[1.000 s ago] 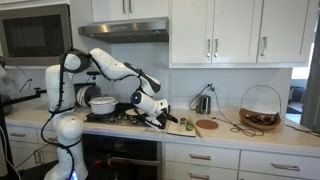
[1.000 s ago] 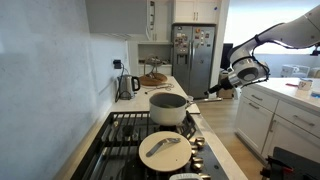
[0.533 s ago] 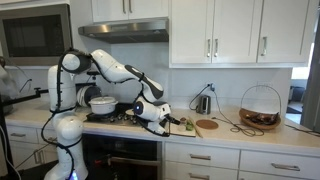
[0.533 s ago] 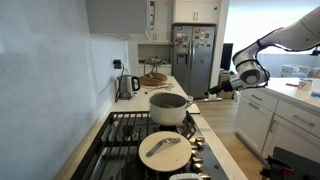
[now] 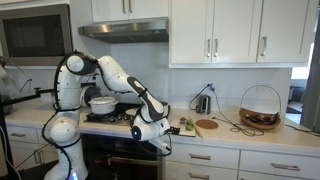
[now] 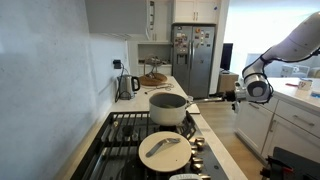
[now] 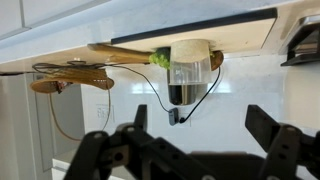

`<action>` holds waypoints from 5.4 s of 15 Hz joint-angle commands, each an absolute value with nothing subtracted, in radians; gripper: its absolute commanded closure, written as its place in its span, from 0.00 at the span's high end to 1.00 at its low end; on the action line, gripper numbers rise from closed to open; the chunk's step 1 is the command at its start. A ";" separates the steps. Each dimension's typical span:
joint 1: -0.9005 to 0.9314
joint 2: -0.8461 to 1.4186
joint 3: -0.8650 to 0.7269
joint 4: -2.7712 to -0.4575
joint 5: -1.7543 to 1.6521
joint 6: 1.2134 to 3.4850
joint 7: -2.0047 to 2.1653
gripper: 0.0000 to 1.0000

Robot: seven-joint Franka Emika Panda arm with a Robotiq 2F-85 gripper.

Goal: Pour the contents in the small clear cup into the pot

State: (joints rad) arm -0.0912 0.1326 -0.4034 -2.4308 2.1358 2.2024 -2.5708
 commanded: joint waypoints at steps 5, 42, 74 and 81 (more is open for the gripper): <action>0.006 0.261 -0.476 -2.303 2.163 2.082 -2.607 1.00; 0.245 0.736 -0.652 -2.022 2.552 1.840 -2.601 0.49; 0.985 0.738 -1.457 -2.414 2.593 1.860 -2.603 0.39; 1.011 0.732 -1.515 -2.444 2.575 1.871 -2.603 0.39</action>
